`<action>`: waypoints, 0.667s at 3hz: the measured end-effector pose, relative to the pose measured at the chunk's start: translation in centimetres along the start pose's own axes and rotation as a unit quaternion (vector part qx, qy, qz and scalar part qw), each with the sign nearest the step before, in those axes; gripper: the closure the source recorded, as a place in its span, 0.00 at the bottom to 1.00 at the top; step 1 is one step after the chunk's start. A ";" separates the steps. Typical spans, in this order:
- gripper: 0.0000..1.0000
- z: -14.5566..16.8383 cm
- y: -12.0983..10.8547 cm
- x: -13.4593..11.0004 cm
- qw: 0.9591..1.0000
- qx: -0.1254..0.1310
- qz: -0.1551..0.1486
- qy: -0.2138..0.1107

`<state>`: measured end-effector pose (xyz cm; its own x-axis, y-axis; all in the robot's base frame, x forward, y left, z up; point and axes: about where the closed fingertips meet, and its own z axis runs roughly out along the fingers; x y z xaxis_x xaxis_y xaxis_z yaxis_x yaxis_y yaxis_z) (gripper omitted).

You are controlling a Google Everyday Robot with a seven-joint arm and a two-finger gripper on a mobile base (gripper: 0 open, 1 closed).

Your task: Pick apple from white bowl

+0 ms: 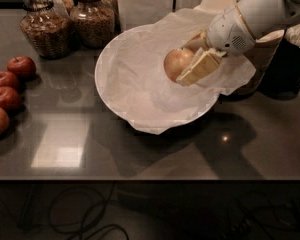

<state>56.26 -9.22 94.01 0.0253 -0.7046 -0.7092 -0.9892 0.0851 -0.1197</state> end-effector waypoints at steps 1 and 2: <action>1.00 -2.6 2.4 -4.2 0.999 -0.023 -0.034 -0.031; 1.00 -2.6 2.4 -4.2 0.999 -0.023 -0.034 -0.031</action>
Offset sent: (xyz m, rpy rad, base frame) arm -0.0241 0.0113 0.0384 0.0424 -0.0210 0.0741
